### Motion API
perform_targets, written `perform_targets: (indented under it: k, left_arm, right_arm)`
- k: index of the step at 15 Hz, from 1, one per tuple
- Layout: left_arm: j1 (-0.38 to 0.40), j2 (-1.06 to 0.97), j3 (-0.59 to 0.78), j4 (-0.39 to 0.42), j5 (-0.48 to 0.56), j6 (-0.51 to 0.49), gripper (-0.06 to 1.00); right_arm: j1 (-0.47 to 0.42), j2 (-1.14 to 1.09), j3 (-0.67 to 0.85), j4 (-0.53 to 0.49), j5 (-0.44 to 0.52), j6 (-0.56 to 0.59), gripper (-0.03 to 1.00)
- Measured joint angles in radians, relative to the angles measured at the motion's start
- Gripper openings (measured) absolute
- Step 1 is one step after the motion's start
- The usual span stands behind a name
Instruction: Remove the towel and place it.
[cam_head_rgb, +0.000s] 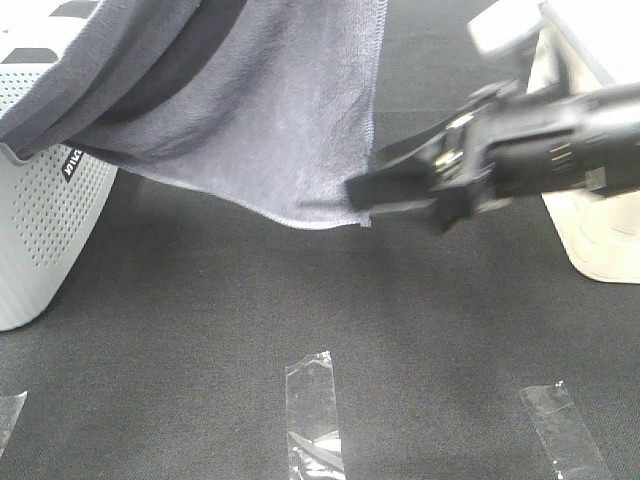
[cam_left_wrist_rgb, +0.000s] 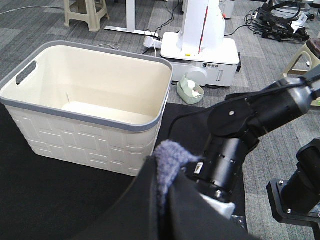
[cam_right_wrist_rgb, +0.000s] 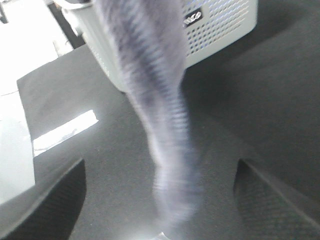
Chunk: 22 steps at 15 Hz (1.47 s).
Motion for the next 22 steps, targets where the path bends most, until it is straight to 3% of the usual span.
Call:
perform_targets:
  k: [6,9,12,13,14,15,16,18,20,22]
  left_arm:
    - [0.0,0.0,0.0,0.0,0.0,0.0,0.0]
    - [0.0,0.0,0.0,0.0,0.0,0.0,0.0]
    - [0.0,0.0,0.0,0.0,0.0,0.0,0.0]
    - [0.0,0.0,0.0,0.0,0.0,0.0,0.0]
    - [0.0,0.0,0.0,0.0,0.0,0.0,0.0]
    - [0.0,0.0,0.0,0.0,0.0,0.0,0.0]
    - [0.0,0.0,0.0,0.0,0.0,0.0,0.0]
    - [0.0,0.0,0.0,0.01,0.0,0.0,0.0]
    - [0.0,0.0,0.0,0.073,0.0,-0.003,0.0]
    - [0.0,0.0,0.0,0.235,0.001,-0.087,0.0]
  right_arm:
    - [0.004,0.077,-0.017,0.172,-0.003,-0.101,0.77]
    - [0.004,0.096,-0.017,0.192,-0.003,-0.13,0.75]
    - [0.004,0.099,-0.017,0.149,-0.002,-0.131,0.54]
    - [0.004,0.099,-0.017,0.149,-0.002,-0.131,0.54]
    - [0.004,0.099,-0.017,0.133,0.001,-0.131,0.42]
    - [0.004,0.099,-0.017,0.132,0.029,-0.131,0.14]
    - [0.004,0.099,-0.017,0.132,0.055,-0.13,0.02]
    - [0.004,0.099,-0.017,0.132,0.079,-0.115,0.0]
    - [0.004,0.099,-0.017,0.131,0.08,-0.015,0.0]
    - [0.004,0.099,-0.023,0.104,0.078,0.176,0.0]
